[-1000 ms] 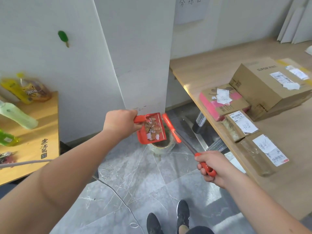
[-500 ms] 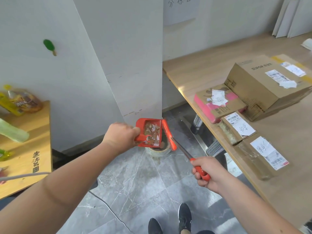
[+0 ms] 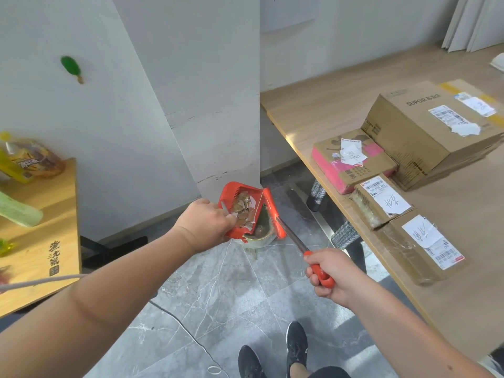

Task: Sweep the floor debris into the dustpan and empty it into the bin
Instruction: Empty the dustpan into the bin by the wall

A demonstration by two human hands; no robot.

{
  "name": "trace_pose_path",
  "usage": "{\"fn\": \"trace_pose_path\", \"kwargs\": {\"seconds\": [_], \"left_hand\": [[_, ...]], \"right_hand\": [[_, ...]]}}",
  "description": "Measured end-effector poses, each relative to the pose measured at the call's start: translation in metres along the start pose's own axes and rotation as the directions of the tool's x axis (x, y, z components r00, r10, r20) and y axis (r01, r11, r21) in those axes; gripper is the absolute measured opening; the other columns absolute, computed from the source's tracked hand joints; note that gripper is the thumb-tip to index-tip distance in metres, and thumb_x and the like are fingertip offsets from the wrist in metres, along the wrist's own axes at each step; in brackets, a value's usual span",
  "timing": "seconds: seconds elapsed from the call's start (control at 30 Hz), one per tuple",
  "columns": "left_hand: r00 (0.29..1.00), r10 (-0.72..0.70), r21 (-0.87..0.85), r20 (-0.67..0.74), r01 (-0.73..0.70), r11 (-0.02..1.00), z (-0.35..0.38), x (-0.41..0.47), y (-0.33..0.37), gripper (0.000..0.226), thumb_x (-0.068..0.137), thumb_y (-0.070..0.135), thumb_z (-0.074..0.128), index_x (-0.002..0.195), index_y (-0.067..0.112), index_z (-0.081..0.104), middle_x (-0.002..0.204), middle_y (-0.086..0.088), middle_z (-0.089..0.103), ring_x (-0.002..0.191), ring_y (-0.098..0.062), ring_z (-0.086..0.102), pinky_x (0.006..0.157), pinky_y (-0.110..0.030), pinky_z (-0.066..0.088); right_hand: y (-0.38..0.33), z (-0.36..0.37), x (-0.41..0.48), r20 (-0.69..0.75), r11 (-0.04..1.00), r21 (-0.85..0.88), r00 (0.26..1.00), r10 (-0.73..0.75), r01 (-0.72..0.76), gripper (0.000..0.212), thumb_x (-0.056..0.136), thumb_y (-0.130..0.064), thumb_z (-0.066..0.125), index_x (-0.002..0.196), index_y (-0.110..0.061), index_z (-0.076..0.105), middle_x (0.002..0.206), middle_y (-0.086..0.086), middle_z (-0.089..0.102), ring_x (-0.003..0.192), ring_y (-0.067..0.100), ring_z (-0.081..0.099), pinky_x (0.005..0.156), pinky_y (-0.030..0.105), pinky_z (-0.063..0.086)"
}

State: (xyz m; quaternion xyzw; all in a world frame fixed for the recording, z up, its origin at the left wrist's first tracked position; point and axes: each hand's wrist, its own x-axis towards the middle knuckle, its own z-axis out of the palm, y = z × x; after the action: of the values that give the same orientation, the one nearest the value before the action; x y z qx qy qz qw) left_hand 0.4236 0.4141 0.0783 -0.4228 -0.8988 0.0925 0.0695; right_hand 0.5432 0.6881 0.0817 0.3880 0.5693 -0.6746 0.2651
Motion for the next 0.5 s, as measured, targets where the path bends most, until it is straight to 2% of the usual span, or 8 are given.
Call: {"fn": "trace_pose_path", "kwargs": {"seconds": [0.3,0.5], "left_hand": [[0.995,0.06,0.045,0.083,-0.064,0.997,0.003,-0.002,0.005,0.032,0.068,0.046,0.082,0.066,0.021,0.062,0.05,0.004,0.059,0.047,-0.023,0.058,0.053,-0.028,0.043],[0.991,0.081,0.032,0.107,-0.085,0.996,0.002,0.0,0.013,0.026,0.071,0.041,0.08,0.067,0.022,0.062,0.052,0.003,0.061,0.05,-0.024,0.059,0.055,-0.03,0.046]], "right_hand": [[0.001,-0.001,-0.002,0.005,1.0,0.005,1.0,0.008,-0.008,0.008,0.095,0.0,0.051,0.09,-0.006,0.051,0.058,0.011,0.051,0.039,0.013,0.043,0.036,0.014,0.021],[0.001,-0.001,-0.003,0.007,1.0,0.013,1.0,0.019,-0.019,0.009,0.095,-0.001,0.051,0.088,-0.007,0.051,0.057,0.01,0.051,0.04,0.013,0.043,0.037,0.015,0.02]]}}
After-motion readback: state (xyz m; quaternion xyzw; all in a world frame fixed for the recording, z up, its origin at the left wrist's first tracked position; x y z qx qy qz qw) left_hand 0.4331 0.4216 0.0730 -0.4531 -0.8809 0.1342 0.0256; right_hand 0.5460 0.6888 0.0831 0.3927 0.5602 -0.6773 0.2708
